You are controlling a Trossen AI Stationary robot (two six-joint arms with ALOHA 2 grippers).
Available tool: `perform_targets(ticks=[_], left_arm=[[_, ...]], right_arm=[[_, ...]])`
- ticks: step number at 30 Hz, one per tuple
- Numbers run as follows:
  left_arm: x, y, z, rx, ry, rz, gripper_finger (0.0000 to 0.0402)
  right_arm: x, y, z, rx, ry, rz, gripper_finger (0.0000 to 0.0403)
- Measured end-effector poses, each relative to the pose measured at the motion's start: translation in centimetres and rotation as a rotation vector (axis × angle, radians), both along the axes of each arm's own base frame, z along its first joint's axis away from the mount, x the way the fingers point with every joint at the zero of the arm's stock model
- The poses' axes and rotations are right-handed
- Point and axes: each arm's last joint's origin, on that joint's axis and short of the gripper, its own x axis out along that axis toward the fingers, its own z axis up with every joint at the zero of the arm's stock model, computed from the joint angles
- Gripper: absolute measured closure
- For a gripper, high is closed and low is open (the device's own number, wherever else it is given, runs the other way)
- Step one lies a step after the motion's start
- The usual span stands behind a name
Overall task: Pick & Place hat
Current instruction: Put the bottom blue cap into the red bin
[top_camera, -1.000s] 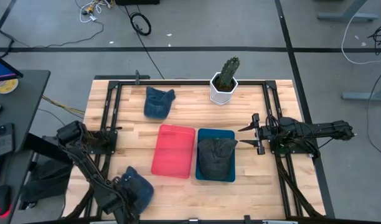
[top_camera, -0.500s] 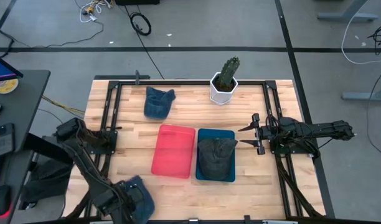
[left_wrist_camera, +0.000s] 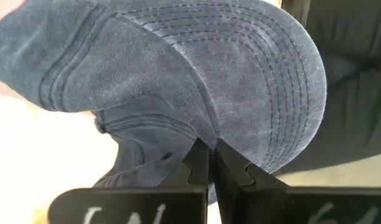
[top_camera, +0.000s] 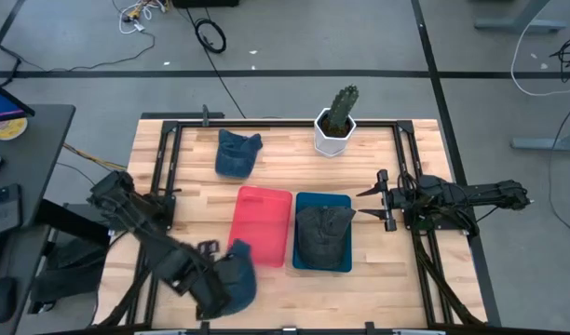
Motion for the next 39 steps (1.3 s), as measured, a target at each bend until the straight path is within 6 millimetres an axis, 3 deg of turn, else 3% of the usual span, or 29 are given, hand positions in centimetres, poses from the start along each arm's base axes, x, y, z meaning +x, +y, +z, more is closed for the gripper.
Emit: perform_targets(ticks=[13, 18, 23, 31, 39], left_arm=[[6.1, 8.9, 0.0, 0.27, -0.07, -0.184, 0.0396], [7.6, 10.9, -1.1, 0.331, -0.037, -0.206, 0.0396], [9.5, 11.5, -3.6, 0.293, 0.046, -0.232, 0.0396], [11.4, 10.6, -8.4, 0.302, 0.194, -0.327, 0.0396], [12.5, 9.9, -11.0, 0.266, 0.228, -0.361, 0.0395]], right_arm=[[0.0, 0.0, 0.0, 0.0, 0.0, 0.0, 0.0191], [0.0, 0.0, 0.0, 0.0, -0.001, 0.0, 0.0191], [0.0, 0.0, 0.0, 0.0, -0.001, 0.0, 0.0191], [0.0, 0.0, 0.0, 0.0, 0.0, 0.0, 0.0191], [0.0, 0.0, 0.0, 0.0, 0.0, 0.0, 0.0191]])
